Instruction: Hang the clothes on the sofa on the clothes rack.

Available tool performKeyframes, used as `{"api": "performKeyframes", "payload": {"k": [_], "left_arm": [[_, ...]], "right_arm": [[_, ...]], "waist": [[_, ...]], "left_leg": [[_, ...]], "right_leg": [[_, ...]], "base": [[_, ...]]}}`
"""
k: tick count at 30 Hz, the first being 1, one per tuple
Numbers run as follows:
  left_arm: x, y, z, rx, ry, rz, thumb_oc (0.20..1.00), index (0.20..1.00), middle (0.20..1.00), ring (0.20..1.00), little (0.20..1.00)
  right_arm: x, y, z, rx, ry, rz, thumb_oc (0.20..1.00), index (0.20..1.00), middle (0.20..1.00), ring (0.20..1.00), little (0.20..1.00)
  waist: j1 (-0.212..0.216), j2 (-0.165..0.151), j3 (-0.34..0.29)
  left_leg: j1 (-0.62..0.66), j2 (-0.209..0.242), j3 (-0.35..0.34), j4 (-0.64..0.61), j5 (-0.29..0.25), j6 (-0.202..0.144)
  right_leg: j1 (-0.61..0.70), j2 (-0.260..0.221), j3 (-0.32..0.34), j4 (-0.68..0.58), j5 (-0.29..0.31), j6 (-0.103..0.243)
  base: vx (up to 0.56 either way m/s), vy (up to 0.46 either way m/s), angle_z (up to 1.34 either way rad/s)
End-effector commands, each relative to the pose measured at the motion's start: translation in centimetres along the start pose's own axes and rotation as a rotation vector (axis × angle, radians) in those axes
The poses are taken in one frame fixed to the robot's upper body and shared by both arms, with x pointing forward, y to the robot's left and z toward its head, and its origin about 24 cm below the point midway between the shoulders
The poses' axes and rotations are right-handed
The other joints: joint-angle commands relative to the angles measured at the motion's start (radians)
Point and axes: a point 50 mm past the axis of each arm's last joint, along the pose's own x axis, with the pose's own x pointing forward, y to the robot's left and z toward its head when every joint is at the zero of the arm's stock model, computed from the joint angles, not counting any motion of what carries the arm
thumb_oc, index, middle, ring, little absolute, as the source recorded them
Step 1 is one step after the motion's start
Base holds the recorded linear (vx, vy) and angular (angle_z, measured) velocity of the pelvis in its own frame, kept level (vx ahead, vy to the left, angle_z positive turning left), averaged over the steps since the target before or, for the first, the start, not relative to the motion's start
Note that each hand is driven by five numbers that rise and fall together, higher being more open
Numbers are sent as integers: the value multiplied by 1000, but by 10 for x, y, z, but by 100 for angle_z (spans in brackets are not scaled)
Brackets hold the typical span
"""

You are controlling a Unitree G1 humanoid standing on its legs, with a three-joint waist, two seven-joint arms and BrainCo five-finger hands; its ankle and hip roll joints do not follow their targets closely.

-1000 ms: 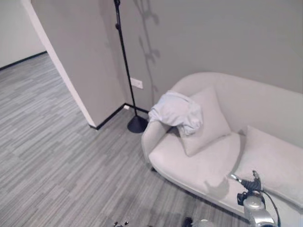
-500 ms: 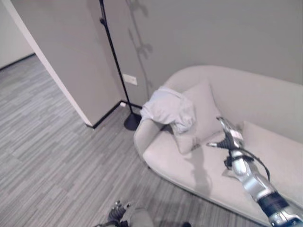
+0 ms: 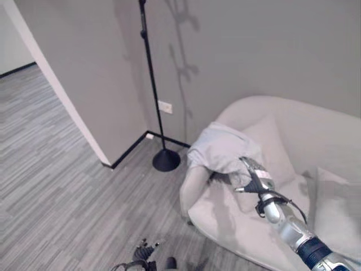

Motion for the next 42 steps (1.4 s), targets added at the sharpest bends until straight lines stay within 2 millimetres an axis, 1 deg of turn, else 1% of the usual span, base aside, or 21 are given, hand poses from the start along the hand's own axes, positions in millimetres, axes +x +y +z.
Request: {"api": "performKeyframes", "payload": {"k": [1, 2, 4, 7, 10, 13, 14, 15, 16, 20, 22, 25, 27, 28, 32, 35, 37, 38, 40, 41, 42], "left_arm": [[-5, -15, -13, 25, 24, -52, 1000, 1000, 1000, 1000, 1000], [-5, -13, -12, 18, 23, -51, 1000, 1000, 1000, 1000, 1000], [-5, -13, -10, 16, 18, -58, 1000, 1000, 1000, 1000, 1000], [-5, -13, -9, 18, 11, -68, 1000, 1000, 1000, 1000, 1000], [-5, -15, -9, 43, 7, -87, 1000, 1000, 1000, 1000, 1000], [-4, -16, -6, 83, -3, -110, 1000, 1000, 1000, 1000, 1000], [-4, -16, -6, 83, -3, -110, 1000, 1000, 1000, 1000, 1000], [-4, -16, -2, 73, -16, -116, 1000, 1000, 1000, 1000, 1000], [-3, -16, -1, 64, -17, -117, 1000, 1000, 1000, 1000, 1000], [-3, -15, 0, 30, -14, -109, 1000, 1000, 1000, 1000, 1000], [-2, -15, 2, 30, -17, -111, 1000, 1000, 1000, 1000, 1000], [-1, -21, 9, 73, -42, -145, 1000, 1000, 1000, 1000, 1000], [-1, -22, 10, 81, -45, -150, 1000, 1000, 1000, 1000, 1000], [0, -22, 13, 82, -52, -146, 1000, 1000, 1000, 1000, 1000], [2, -23, 17, 66, -58, -139, 1000, 1000, 1000, 1000, 1000], [3, -22, 14, 73, -35, -118, 1000, 1000, 1000, 1000, 1000], [2, -21, 12, 77, -30, -109, 1000, 1000, 1000, 1000, 1000], [2, -21, 12, 77, -30, -110, 1000, 1000, 1000, 1000, 1000], [1, -19, 9, 71, -23, -97, 1000, 1000, 1000, 1000, 1000], [1, -19, 8, 72, -23, -98, 1000, 1000, 1000, 1000, 1000], [0, -17, 4, 69, -8, -85, 1000, 1000, 1000, 1000, 1000]], "right_arm": [[18, -31, 3, -96, -51, -126, 1000, 1000, 1000, 1000, 1000], [22, -38, 2, -122, -48, -156, 1000, 1000, 1000, 1000, 1000], [28, -42, 1, -173, -48, -160, 1000, 1000, 1000, 1000, 1000], [35, -41, 0, -196, -36, -149, 1000, 1000, 1000, 1000, 1000], [47, -34, -2, -193, 12, -123, 1000, 1000, 1000, 1000, 1000], [62, -33, -4, -205, 58, -116, 1000, 1000, 1000, 1000, 1000], [62, -33, -4, -205, 58, -116, 1000, 1000, 1000, 1000, 1000], [69, -34, -6, -218, 85, -113, 1000, 1000, 1000, 1000, 1000], [71, -34, -7, -223, 96, -108, 1000, 1000, 1000, 1000, 1000], [74, -27, -18, -252, 171, -60, 1000, 1000, 1000, 1000, 1000], [74, -25, -20, -259, 185, -41, 1000, 1000, 1000, 1000, 1000], [76, -21, -29, -293, 243, 21, 1000, 1000, 1000, 1000, 1000], [77, -21, -32, -301, 258, 33, 1000, 1000, 1000, 1000, 1000], [80, -26, -33, -301, 279, 18, 1000, 1000, 1000, 1000, 1000], [83, -32, -33, -285, 296, -12, 1000, 1000, 1000, 1000, 1000], [84, -32, -27, -282, 252, -19, 1000, 1000, 1000, 1000, 1000], [84, -36, -24, -277, 214, -37, 1000, 1000, 1000, 1000, 1000], [84, -36, -24, -277, 214, -36, 1000, 1000, 1000, 1000, 1000], [79, -48, -22, -261, 154, -86, 1000, 1000, 1000, 1000, 1000], [79, -49, -23, -262, 155, -85, 1000, 1000, 1000, 1000, 1000], [72, -57, -23, -249, 117, -122, 1000, 1000, 1000, 1000, 1000]], "waist": [[9, 7, 9], [16, 0, 15], [23, -5, 21], [32, -9, 23], [47, -10, 29], [71, -7, 46], [71, -7, 46], [83, -3, 58], [86, -1, 62], [103, 7, 70], [106, 10, 71], [116, 22, 79], [118, 25, 81], [123, 32, 88], [123, 39, 94], [109, 37, 92], [96, 35, 87], [96, 35, 87], [71, 35, 80], [72, 36, 80], [55, 35, 74]], "left_leg": [[-112, 99, -26, 147, -83, -37], [-129, 92, -28, 170, -95, -32], [-148, 88, -31, 186, -102, -29], [-159, 85, -35, 187, -104, -26], [-168, 82, -39, 181, -101, -25], [-192, 79, -52, 172, -89, -27], [-193, 79, -52, 172, -89, -27], [-204, 80, -62, 168, -83, -28], [-210, 82, -67, 167, -79, -29], [-218, 81, -84, 150, -65, -33], [-218, 81, -87, 143, -59, -35], [-230, 79, -101, 135, -49, -40], [-236, 78, -105, 136, -48, -40], [-247, 79, -111, 143, -47, -42], [-255, 82, -113, 151, -47, -42], [-247, 88, -109, 155, -51, -43], [-239, 92, -106, 155, -52, -44], [-238, 92, -106, 155, -52, -44], [-223, 100, -97, 149, -52, -50], [-222, 100, -97, 148, -52, -50], [-208, 105, -89, 139, -51, -53]], "right_leg": [[-18, -4, 9, 28, 9, -3], [-25, -10, 9, 26, 14, 1], [-32, -12, 8, 24, 18, 1], [-36, -11, 4, 22, 22, 2], [-46, -10, -1, 19, 26, 3], [-67, -4, -10, 19, 30, 1], [-67, -4, -10, 19, 30, 1], [-77, 0, -15, 21, 29, -1], [-80, 2, -18, 23, 28, -2], [-86, 7, -31, 28, 24, -5], [-87, 9, -35, 30, 22, -5], [-99, 12, -46, 38, 19, -7], [-104, 13, -47, 39, 19, -7], [-112, 14, -49, 42, 18, -9], [-124, 16, -43, 50, 14, -12], [-126, 17, -35, 61, 7, -15], [-123, 18, -32, 61, 5, -17], [-123, 18, -32, 61, 4, -17], [-118, 22, -27, 60, -1, -18], [-118, 22, -27, 60, -1, -18], [-114, 24, -23, 59, -5, -18]], "base": [[-11, 61, 11], [-23, 40, 3], [-34, 28, -4], [-2, 1, 1], [-17, 1, 5], [-34, -10, 6], [-63, -30, 10], [-40, -26, 10], [-44, -34, 10], [-1, -14, 14], [10, -11, 7], [-3, -6, 10], [-1, -11, 16], [-3, -14, 12], [-3, -4, 1], [27, -39, -2], [28, -28, -5], [23, -32, -9], [24, -29, -7], [0, 0, 0], [22, -34, -3]]}}
